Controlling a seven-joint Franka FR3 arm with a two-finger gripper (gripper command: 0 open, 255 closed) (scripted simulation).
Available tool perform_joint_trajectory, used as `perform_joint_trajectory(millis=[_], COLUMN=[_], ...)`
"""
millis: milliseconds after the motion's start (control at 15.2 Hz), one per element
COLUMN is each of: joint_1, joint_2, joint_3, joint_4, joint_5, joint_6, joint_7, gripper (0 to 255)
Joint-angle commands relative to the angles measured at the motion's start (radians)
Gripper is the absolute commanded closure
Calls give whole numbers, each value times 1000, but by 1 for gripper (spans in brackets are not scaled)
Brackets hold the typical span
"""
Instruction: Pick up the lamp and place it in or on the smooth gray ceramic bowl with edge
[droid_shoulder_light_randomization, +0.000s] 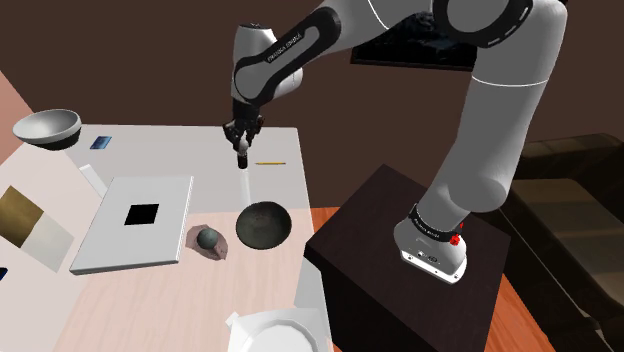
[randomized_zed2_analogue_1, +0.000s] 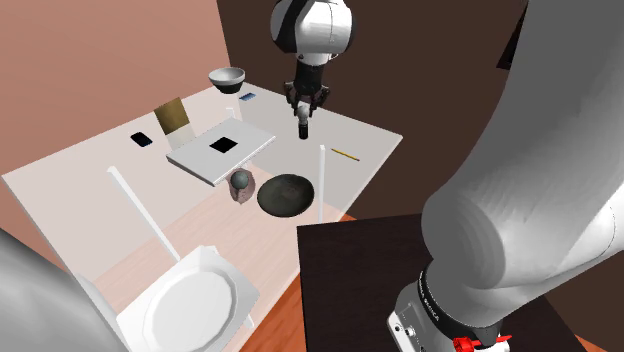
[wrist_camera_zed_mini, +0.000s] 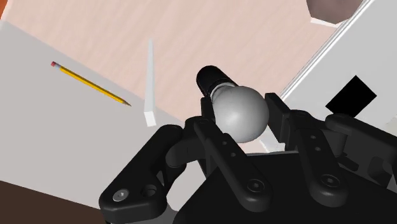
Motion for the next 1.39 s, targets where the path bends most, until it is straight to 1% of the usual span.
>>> perform_joint_trajectory(millis=[0,462,858,1320], joint_1=[18,82,145,147], joint_2=[-53,-252,-417,-334], joint_3=[10,63,126,130], joint_4=[-70,-300,-457,-482], joint_5=[3,22,55,55], joint_6=[21,66,72,179], joint_7=[26,127,229,221], gripper=[255,255,255,255])
